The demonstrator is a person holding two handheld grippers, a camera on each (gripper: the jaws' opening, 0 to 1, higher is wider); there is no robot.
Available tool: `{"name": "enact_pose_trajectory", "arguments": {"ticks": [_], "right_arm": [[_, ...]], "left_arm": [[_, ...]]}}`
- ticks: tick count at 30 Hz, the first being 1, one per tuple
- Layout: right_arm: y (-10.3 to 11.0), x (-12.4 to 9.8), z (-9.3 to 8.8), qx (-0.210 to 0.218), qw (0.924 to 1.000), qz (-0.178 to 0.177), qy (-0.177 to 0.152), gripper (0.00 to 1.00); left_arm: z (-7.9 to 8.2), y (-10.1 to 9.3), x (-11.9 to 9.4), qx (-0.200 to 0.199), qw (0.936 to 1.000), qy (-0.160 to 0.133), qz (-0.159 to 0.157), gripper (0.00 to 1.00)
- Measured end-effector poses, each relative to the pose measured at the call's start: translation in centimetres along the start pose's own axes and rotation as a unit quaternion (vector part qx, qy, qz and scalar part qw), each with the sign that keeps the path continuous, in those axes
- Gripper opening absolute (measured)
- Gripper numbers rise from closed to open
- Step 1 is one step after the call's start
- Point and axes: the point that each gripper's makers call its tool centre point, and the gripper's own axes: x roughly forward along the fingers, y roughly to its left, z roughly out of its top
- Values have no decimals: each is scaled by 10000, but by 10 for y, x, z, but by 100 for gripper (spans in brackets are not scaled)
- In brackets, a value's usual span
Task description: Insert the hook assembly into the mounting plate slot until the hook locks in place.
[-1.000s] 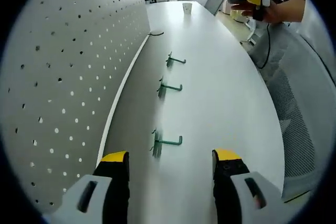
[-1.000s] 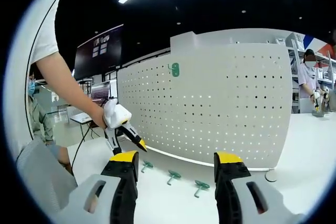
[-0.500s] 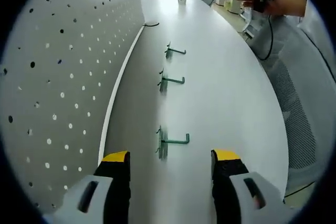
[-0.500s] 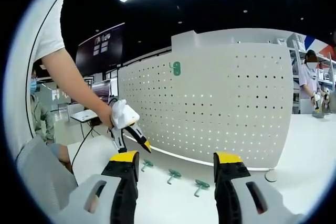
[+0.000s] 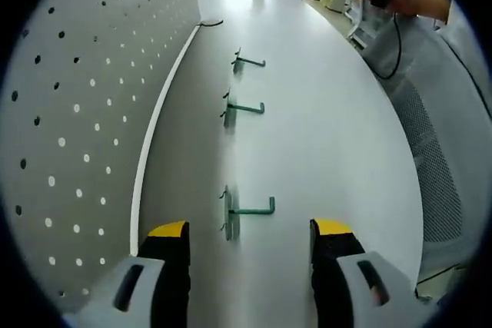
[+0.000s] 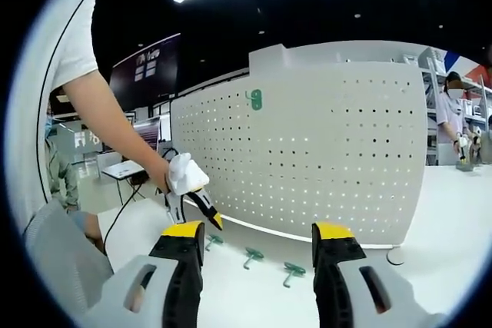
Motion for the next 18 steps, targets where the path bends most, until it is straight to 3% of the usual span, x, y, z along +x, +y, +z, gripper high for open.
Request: {"name": "enact_pose_trajectory", "arguments": {"ticks": [18], "right_arm": [[-5, 1, -3, 148, 9999, -62, 12, 54]], "left_arm": [[-4, 3, 2, -28, 10000, -27, -40, 66]]}}
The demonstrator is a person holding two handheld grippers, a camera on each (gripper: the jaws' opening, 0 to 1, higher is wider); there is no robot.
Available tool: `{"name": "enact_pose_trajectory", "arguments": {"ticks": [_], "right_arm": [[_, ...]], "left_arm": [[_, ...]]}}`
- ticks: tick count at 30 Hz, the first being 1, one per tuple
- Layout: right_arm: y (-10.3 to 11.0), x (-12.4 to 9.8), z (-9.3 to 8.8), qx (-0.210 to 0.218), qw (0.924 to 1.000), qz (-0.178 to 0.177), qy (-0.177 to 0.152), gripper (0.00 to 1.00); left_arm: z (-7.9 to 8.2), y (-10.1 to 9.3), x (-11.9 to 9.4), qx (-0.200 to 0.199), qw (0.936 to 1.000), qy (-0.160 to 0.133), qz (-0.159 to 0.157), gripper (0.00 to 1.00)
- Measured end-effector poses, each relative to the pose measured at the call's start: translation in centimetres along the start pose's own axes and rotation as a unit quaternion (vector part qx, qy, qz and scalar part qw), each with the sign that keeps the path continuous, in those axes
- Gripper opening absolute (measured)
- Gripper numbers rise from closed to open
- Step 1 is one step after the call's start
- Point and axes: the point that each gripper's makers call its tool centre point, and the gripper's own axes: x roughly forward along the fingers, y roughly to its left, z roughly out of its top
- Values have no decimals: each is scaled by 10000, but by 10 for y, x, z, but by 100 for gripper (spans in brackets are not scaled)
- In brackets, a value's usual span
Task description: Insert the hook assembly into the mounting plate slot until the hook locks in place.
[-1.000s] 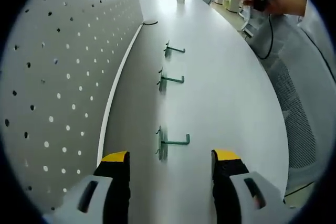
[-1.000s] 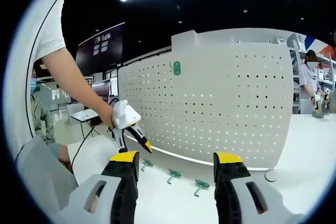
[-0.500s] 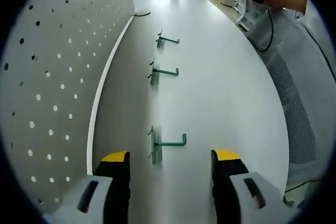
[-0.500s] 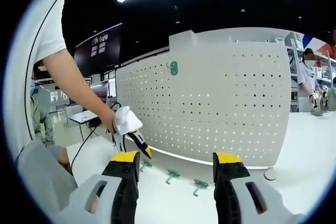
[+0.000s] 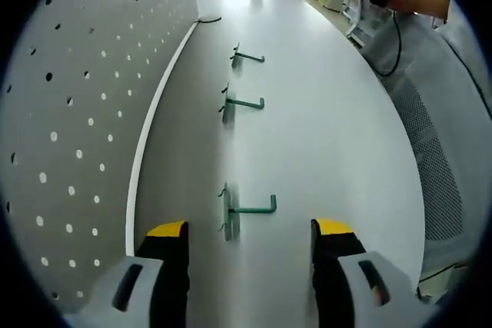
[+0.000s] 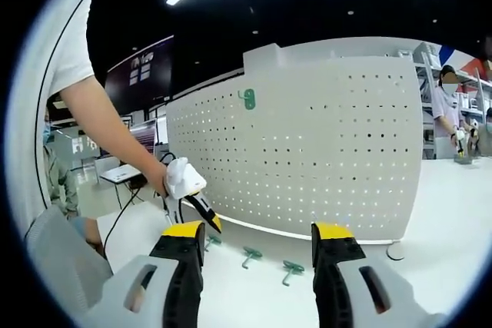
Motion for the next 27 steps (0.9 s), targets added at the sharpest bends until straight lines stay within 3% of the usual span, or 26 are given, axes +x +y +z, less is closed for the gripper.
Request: {"name": "enact_pose_trajectory", "arguments": {"ticks": [3, 8, 18, 27], "right_arm": [[1, 0, 0, -2, 10000, 17, 9, 54], [3, 1, -3, -58, 9999, 44, 80, 52], [2, 0, -5, -66, 9999, 26, 137, 51], [3, 1, -8, -89, 9997, 36, 209, 49]], "left_arm": [[0, 0, -1, 51, 10000, 6, -16, 64], [0, 8, -4, -44, 10000, -7, 44, 44], [-1, 18, -4, -235, 9995, 8, 213, 19], [0, 16, -3, -201, 9991, 20, 362, 11]]}}
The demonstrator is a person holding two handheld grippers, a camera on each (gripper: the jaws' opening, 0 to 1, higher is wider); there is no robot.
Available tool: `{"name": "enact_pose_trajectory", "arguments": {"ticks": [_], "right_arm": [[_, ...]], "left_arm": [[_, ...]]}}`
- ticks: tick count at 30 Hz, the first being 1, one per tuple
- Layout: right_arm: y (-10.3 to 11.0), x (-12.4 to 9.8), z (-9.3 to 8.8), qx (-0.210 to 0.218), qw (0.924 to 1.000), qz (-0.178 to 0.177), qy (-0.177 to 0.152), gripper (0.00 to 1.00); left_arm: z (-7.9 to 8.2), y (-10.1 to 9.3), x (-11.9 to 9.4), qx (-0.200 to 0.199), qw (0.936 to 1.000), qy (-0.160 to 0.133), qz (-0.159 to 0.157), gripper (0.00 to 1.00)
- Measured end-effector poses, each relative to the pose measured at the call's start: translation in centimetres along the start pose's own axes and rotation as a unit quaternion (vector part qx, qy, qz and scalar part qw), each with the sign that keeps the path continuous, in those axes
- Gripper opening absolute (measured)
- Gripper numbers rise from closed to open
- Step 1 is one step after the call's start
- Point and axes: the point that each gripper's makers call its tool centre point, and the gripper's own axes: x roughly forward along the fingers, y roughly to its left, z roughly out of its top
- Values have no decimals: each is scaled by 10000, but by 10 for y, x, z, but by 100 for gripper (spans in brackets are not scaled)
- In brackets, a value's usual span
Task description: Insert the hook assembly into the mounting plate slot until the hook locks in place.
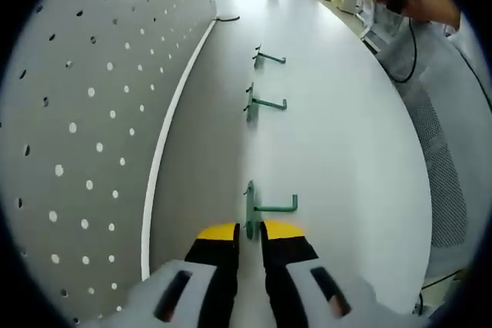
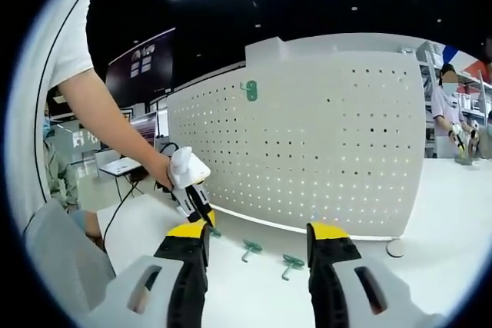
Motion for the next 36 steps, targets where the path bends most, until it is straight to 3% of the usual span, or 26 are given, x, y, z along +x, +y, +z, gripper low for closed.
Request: {"name": "enact_pose_trajectory", "arguments": {"ticks": [4, 13, 23, 27, 29, 31, 33, 36], "right_arm": [[1, 0, 0, -8, 10000, 7, 9, 48], [1, 0, -1, -7, 10000, 17, 20, 48], [1, 0, 0, -30, 10000, 21, 12, 47], [3, 0, -1, -57, 10000, 49, 29, 47], [2, 0, -1, -44, 10000, 36, 28, 47], [1, 0, -1, -18, 10000, 25, 22, 47], [1, 0, 0, -2, 10000, 21, 13, 47], [1, 0, 1, 7, 10000, 25, 7, 47]], "left_arm": [[1, -4, 1, 323, 9995, 26, 24, 6], [1, 0, 1, 188, 9996, -15, 197, 4], [1, 0, 0, 196, 9997, 2, 172, 4], [1, -1, 0, 466, 9986, -63, 247, 3], [3, 2, 1, -53, 9992, -254, 313, 3], [3, 1, 0, -203, 9988, -392, 210, 3], [5, 5, -4, -87, 9982, -460, 367, 3], [12, 10, -10, -428, 9956, -729, 404, 3]]}}
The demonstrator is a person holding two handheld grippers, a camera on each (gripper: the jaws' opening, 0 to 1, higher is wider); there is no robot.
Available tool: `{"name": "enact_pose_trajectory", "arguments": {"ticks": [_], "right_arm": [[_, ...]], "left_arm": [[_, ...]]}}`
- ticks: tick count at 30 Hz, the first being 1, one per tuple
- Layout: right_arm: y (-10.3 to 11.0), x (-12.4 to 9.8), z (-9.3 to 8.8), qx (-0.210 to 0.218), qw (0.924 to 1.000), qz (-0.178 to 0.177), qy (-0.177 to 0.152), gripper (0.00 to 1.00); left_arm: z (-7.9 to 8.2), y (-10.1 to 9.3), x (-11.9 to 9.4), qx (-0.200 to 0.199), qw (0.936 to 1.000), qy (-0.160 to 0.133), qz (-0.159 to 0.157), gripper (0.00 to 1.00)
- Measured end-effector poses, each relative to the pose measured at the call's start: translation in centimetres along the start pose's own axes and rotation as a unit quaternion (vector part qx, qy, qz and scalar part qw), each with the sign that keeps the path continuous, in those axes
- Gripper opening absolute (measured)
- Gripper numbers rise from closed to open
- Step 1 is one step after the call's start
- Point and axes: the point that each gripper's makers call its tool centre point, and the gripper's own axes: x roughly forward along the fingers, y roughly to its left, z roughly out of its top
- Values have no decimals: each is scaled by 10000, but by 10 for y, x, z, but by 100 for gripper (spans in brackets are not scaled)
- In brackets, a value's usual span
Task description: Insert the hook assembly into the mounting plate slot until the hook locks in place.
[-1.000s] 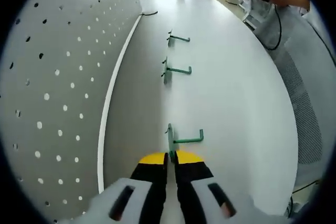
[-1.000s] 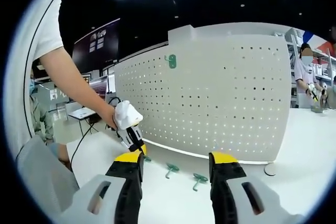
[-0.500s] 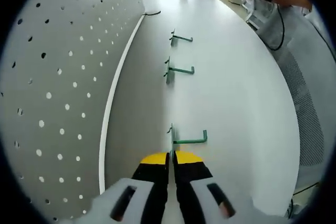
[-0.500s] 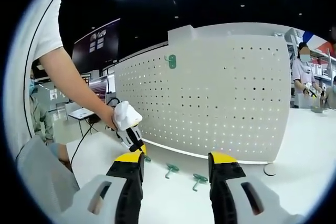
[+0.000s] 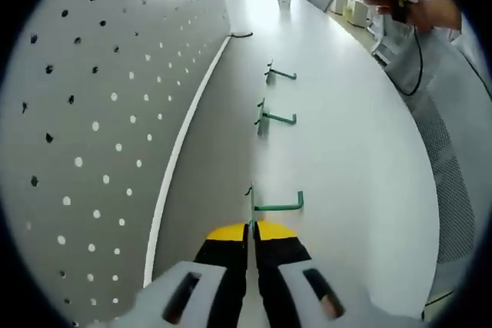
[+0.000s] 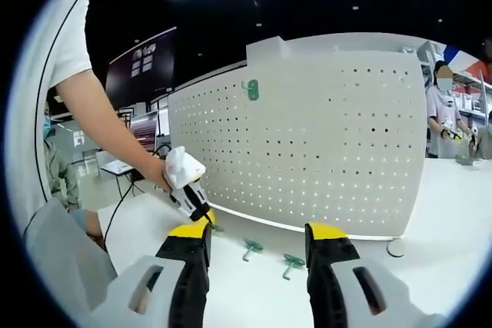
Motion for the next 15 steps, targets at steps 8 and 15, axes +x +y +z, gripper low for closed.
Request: {"name": "enact_pose_trajectory", "arguments": {"ticks": [8, 15], "right_arm": [[1, 0, 0, 6, 10000, 24, 13, 47], [3, 1, -1, -10, 10000, 52, 22, 47]], "left_arm": [[3, -2, -6, 115, 9999, -125, 16, 3], [8, -7, -11, 124, 9995, -286, 20, 2]]}}
